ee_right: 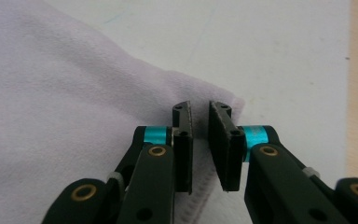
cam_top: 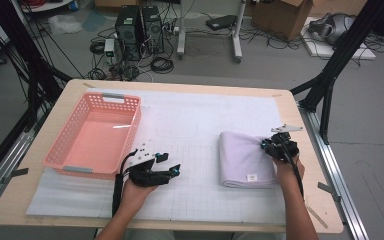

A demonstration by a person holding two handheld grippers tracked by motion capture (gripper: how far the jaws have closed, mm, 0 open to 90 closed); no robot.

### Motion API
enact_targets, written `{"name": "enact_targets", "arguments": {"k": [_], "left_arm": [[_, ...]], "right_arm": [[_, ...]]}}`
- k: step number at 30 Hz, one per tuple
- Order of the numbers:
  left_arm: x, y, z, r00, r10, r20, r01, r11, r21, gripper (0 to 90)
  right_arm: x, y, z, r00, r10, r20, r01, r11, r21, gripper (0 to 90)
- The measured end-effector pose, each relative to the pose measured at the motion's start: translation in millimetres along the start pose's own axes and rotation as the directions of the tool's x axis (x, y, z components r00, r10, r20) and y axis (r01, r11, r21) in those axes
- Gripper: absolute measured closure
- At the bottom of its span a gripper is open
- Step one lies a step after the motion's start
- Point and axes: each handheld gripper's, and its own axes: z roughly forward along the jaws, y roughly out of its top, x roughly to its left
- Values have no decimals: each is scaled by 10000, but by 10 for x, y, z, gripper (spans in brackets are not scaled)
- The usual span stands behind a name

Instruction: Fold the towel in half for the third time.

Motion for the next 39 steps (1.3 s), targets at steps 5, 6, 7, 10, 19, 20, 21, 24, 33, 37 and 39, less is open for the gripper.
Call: {"name": "enact_targets", "arguments": {"k": [5, 6, 7, 10, 19, 20, 21, 24, 33, 37, 39], "left_arm": [[4, 1, -10, 10000, 2, -6, -2, 10000, -33, 356], [6, 1, -11, 10000, -18, -15, 18, 10000, -38, 356], [7, 2, -12, 10000, -32, -9, 32, 10000, -52, 356], [7, 3, -12, 10000, -46, -26, 46, 10000, -78, 356], [6, 8, -9, 10000, -32, -53, 31, 9999, -164, 351], [8, 8, -10, 10000, -20, -50, 19, 9999, -155, 351], [6, 8, -11, 10000, -44, -59, 43, 9999, -148, 351], [7, 10, -20, 10000, -7, -54, 6, 9999, -130, 351], [4, 14, -17, 10000, -19, -60, 18, 9998, -209, 341], [-8, 21, -12, 10000, 88, -26, -88, 9997, -220, 338], [-7, 18, -6, 10000, 86, 3, -86, 9998, -194, 334]], "right_arm": [[-5, -11, -187, 9987, 177, -482, -220, 9956, -906, 692], [3, -25, -248, 9981, 144, -601, -207, 9943, -1050, 672], [8, -47, -304, 9973, 116, -730, -206, 9920, -1242, 655], [48, -155, -456, 9941, -49, -1080, -123, 9873, -1581, 656], [171, -547, -504, 9785, -652, -1958, 494, 9952, -843, 711], [165, -578, -515, 9805, -659, -1849, 525, 9957, -764, 714], [151, -604, -529, 9823, -658, -1752, 534, 9958, -750, 718], [118, -651, -599, 9909, -238, -1326, 164, 9983, -567, 721], [213, -773, -837, 9796, -609, -1916, 402, 9931, -1105, 715], [187, -864, -815, 9825, -293, -1839, 172, 9976, -671, 706], [180, -858, -865, 9830, -146, -1832, -8, 9965, -839, 678]]}}
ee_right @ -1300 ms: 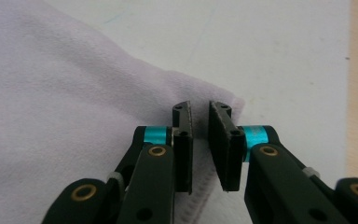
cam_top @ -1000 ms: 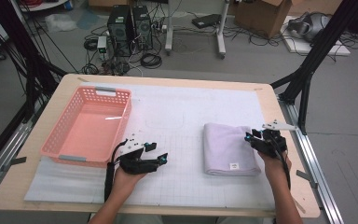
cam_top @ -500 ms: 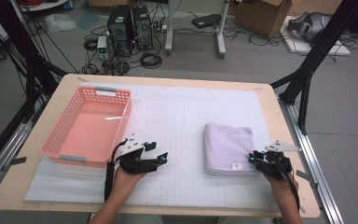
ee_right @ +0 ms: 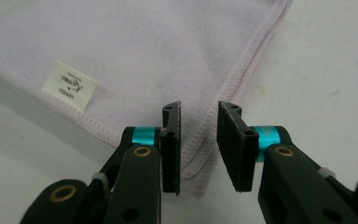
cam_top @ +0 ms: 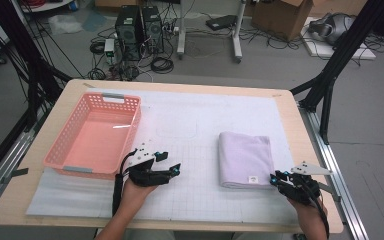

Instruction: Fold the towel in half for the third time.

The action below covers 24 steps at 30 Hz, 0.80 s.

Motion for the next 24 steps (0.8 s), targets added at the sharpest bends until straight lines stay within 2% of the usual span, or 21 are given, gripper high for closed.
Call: {"name": "enact_targets", "arguments": {"k": [3, 5, 7, 9, 11, 13, 16, 24], "left_arm": [[-6, -1, 5, 10000, 17, 10, -17, 10000, -16, 325], [-13, -1, 3, 10000, 83, -35, -83, 10000, -16, 319], [-21, -2, 8, 9999, 133, 49, -133, 9999, -1, 316], [-30, -3, 16, 9998, 170, 40, -170, 9999, 4, 305], [-42, 3, 22, 9995, 157, -272, -158, 9999, -12, 257], [-45, 8, 29, 9996, 123, -265, -124, 9999, -26, 175], [-47, 5, 18, 9996, 215, -179, -215, 9998, -15, 185], [-12, 6, -7, 9998, 100, -193, -104, 9997, -201, 188]], "right_arm": [[20, 19, -88, 10000, 87, 13, -86, 9977, -678, 566], [21, 19, -133, 9998, 110, 179, -91, 9949, -1006, 469], [11, 6, -165, 9987, 229, 448, -177, 9936, -1116, 395], [-13, -5, -197, 9982, 399, 452, -334, 9902, -1353, 317], [-35, -9, -237, 9976, 421, 556, -325, 9859, -1641, 262], [-47, -11, -269, 9971, 453, 610, -336, 9830, -1806, 220], [-67, -23, -284, 9975, 439, 551, -330, 9822, -1850, 209], [-69, -11, -278, 9978, 275, 596, -155, 9809, -1939, 205]]}}
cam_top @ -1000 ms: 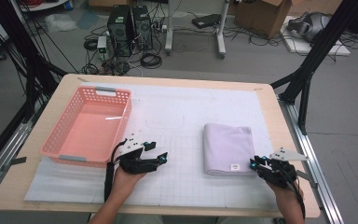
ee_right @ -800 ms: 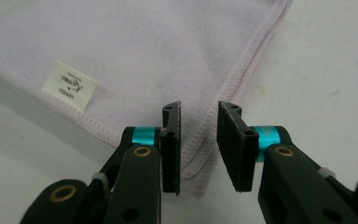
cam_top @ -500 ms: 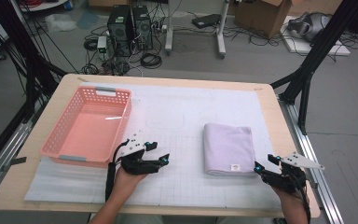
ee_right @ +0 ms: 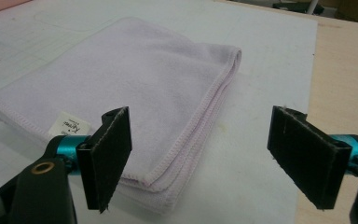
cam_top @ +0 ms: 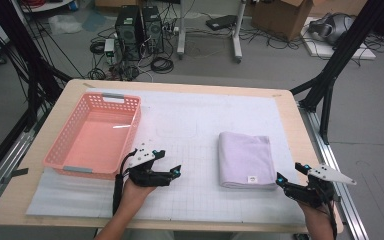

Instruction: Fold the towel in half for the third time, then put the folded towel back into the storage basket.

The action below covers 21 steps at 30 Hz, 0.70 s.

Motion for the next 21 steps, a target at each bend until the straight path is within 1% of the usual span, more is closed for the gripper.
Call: {"name": "enact_targets", "arguments": {"k": [1, 5, 8, 10, 15, 21], "left_arm": [[-1, 1, 0, 10000, -10, -2, 10, 10000, -18, 189], [-7, 4, -1, 10000, 54, 15, -54, 10000, 27, 192], [-8, 5, 3, 10000, 69, 19, -69, 10000, 20, 193], [-9, 2, 9, 10000, 0, 39, 0, 10000, 24, 193], [-1, -1, 10, 10000, 56, 10, -57, 9999, 96, 194], [6, -6, 17, 10000, -23, 58, 22, 9999, 148, 194]], "right_arm": [[-1, -1, 2, 10000, -61, 12, 62, 10000, -28, 206], [-8, -12, -4, 10000, 30, 19, -30, 10000, 20, 206], [-19, -19, -5, 10000, 4, 32, -4, 10000, 82, 206], [-21, -20, -5, 10000, -8, 30, 8, 10000, 75, 206], [-15, -18, 7, 10000, -18, 37, 17, 9999, 149, 206], [-9, -14, 25, 10000, -45, 29, 44, 9998, 182, 206]]}}
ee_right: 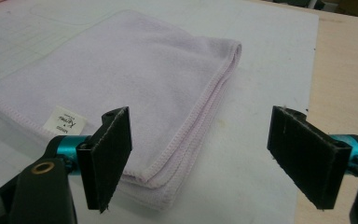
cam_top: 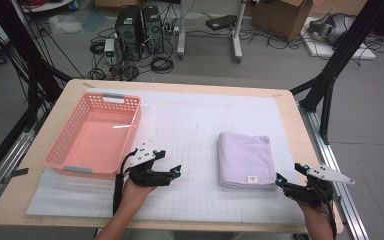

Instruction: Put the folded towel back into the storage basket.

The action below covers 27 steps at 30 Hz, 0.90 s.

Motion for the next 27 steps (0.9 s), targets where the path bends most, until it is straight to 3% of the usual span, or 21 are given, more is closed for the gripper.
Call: {"name": "enact_targets", "arguments": {"k": [10, 13, 16, 20, 23, 27], "left_arm": [[24, -17, 29, 9998, -137, -124, 141, 9993, 360, 191], [20, -21, 45, 9997, -234, 48, 232, 9990, 390, 190], [2, -15, 72, 9999, -75, 105, 74, 9999, 89, 182], [-32, 20, 129, 10000, 55, -14, -55, 9999, 98, 192], [-62, 59, 209, 10000, -11, 57, 9, 9992, 398, 192], [-118, 179, 315, 9997, 38, 251, -45, 9996, 293, 190]], "right_arm": [[0, -21, 23, 10000, -54, -62, 56, 9998, 191, 206], [0, -24, 34, 9998, -128, -121, 131, 9996, 253, 206], [-1, -30, 29, 9998, -74, -162, 78, 9996, 264, 206], [-2, -34, 18, 9998, 41, -197, -37, 9998, 205, 206], [4, -31, 14, 9998, 39, -213, -34, 9997, 228, 206], [13, -27, 23, 9997, -32, -251, 38, 9997, 235, 206]]}}
